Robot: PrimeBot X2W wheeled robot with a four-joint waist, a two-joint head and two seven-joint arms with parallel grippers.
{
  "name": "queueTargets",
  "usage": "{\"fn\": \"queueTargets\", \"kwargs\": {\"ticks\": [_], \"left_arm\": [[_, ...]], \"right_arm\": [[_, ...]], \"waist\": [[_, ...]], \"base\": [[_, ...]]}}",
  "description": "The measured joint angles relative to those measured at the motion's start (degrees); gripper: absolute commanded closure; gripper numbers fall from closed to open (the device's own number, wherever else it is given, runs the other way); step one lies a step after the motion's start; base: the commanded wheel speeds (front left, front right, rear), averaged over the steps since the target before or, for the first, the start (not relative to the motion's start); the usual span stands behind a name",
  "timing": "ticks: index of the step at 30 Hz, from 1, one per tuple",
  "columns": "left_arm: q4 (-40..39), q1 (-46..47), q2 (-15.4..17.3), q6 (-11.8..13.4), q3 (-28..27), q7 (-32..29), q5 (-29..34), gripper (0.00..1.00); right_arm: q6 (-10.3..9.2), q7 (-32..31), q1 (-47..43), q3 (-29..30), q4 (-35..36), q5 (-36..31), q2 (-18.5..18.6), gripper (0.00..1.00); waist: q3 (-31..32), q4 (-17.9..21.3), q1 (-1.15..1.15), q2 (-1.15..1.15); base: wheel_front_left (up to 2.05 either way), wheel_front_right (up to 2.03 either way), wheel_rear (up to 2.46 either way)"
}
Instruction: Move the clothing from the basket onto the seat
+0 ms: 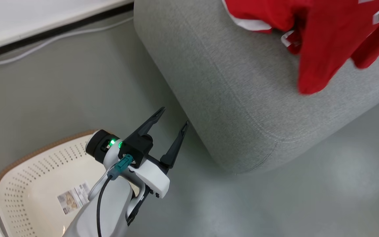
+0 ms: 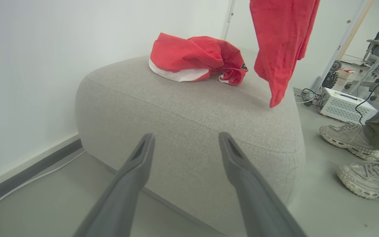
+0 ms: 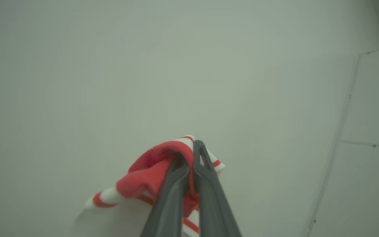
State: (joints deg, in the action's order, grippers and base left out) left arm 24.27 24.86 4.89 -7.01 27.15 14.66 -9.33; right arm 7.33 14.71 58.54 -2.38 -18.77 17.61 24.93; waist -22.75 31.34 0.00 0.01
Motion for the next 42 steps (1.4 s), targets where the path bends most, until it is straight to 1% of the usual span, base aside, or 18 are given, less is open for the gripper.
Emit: {"fn": "queueTargets", "kwargs": {"ticks": [4, 8, 13, 17, 18, 19, 21, 23, 24, 29, 32, 36, 37, 38, 39, 40, 42], "left_arm": [[0.5, 1.8, 0.5, -0.1, 0.7, 0.0, 0.4, 0.0], [0.9, 3.0, 0.9, -0.1, 1.4, 0.0, 0.7, 0.0], [1.0, 4.3, 1.2, -0.1, 1.9, 0.0, 0.8, 0.0], [0.8, 5.3, 1.1, -0.1, 2.3, 0.0, 0.8, 0.0], [0.8, 5.7, 0.8, -0.1, 2.5, 0.0, 0.8, 0.0], [0.8, 5.9, 0.6, -0.1, 2.5, 0.0, 0.8, 0.0], [0.6, 6.1, 0.3, -0.1, 2.5, 0.0, 0.8, 0.0], [0.5, 6.1, 0.2, -0.1, 2.4, 0.0, 0.8, 0.0], [0.5, 6.1, 0.2, -0.1, 2.2, 0.0, 0.9, 0.0], [0.5, 6.1, 0.2, -0.1, 1.8, 0.0, 1.2, 0.0], [0.5, 6.1, -0.1, -0.1, 1.7, 0.0, 1.2, 0.0], [0.4, 6.1, -0.5, -0.1, 1.7, 0.0, 1.2, 0.0], [0.3, 6.1, -0.5, -0.1, 1.7, 0.0, 1.2, 0.0], [0.2, 6.1, -0.6, -0.1, 1.7, 0.0, 1.2, 0.0], [0.2, 6.1, -0.7, -0.1, 1.7, 0.0, 1.2, 0.0], [0.2, 6.1, -0.8, -0.1, 1.5, 0.0, 1.2, 0.0], [0.1, 6.0, -0.8, -0.1, 1.3, 0.0, 1.0, 0.0]], "right_arm": [[0.0, 0.0, 7.8, 3.3, -4.3, -2.1, 2.2, 1.0], [0.0, 0.0, 13.4, 5.8, -9.4, -6.6, 4.0, 1.0], [0.0, 0.0, 19.3, 11.2, -15.5, -11.1, 4.8, 1.0], [0.01, 0.0, 21.4, 16.2, -20.8, -15.4, 5.2, 1.0], [0.0, 0.0, 21.4, 19.2, -23.2, -17.5, 5.3, 1.0], [0.0, 0.0, 21.2, 20.4, -24.5, -18.7, 5.5, 1.0], [0.0, 0.0, 20.7, 22.4, -26.6, -19.9, 5.4, 1.0], [0.0, 0.0, 20.2, 23.0, -27.7, -20.4, 5.1, 1.0], [0.0, 0.0, 18.9, 24.0, -29.9, -20.7, 3.9, 1.0], [0.01, 0.0, 13.9, 24.5, -34.6, -20.4, 0.2, 1.0], [0.0, 0.0, 9.9, 24.3, -36.9, -17.9, -1.2, 1.0], [0.0, 0.0, 4.1, 23.4, -37.7, -14.5, -2.6, 1.0], [0.0, 0.0, 2.6, 22.4, -37.8, -13.5, -2.9, 0.79], [0.0, 0.0, 1.2, 21.6, -37.9, -12.3, -3.5, 0.43], [0.0, 0.0, 0.0, 21.2, -37.7, -10.4, -4.3, 0.04], [0.0, 0.0, -1.1, 20.0, -37.6, -9.0, -4.8, 0.0], [0.0, 0.0, -3.6, 17.1, -36.9, -6.8, -5.4, 0.0]], "waist": [[-3.8, -1.1, 0.0, 0.0], [-6.7, -3.3, 0.0, 0.0], [-9.4, -6.7, 0.0, 0.0], [-11.5, -9.4, 0.0, 0.0], [-12.4, -10.8, 0.0, 0.0], [-12.7, -11.5, 0.0, 0.0], [-13.5, -12.7, 0.0, 0.0], [-13.8, -13.2, 0.0, 0.0], [-14.5, -14.0, 0.0, 0.0], [-15.1, -14.8, 0.0, 0.0], [-14.5, -15.0, 0.0, 0.0], [-13.4, -15.2, 0.0, 0.0], [-13.0, -15.3, 0.0, 0.0], [-12.6, -15.4, 0.0, 0.0], [-12.2, -15.4, 0.0, 0.0], [-11.7, -15.5, 0.0, 0.0], [-10.8, -15.7, 0.0, 0.0]], "base": [[0.0, 0.0, 0.0], [0.0, 0.0, 0.0], [0.0, 0.0, 0.0], [0.0, 0.0, 0.0], [0.0, 0.0, 0.0], [0.0, 0.0, 0.0], [0.0, 0.0, 0.0], [0.0, 0.0, 0.0], [0.0, 0.0, 0.0], [0.0, 0.0, 0.0], [0.0, 0.0, 0.0], [0.0, 0.0, 0.0], [0.0, 0.0, 0.0], [0.0, 0.0, 0.0], [0.0, 0.0, 0.0], [0.0, 0.0, 0.0], [0.0, 0.0, 0.0]]}}
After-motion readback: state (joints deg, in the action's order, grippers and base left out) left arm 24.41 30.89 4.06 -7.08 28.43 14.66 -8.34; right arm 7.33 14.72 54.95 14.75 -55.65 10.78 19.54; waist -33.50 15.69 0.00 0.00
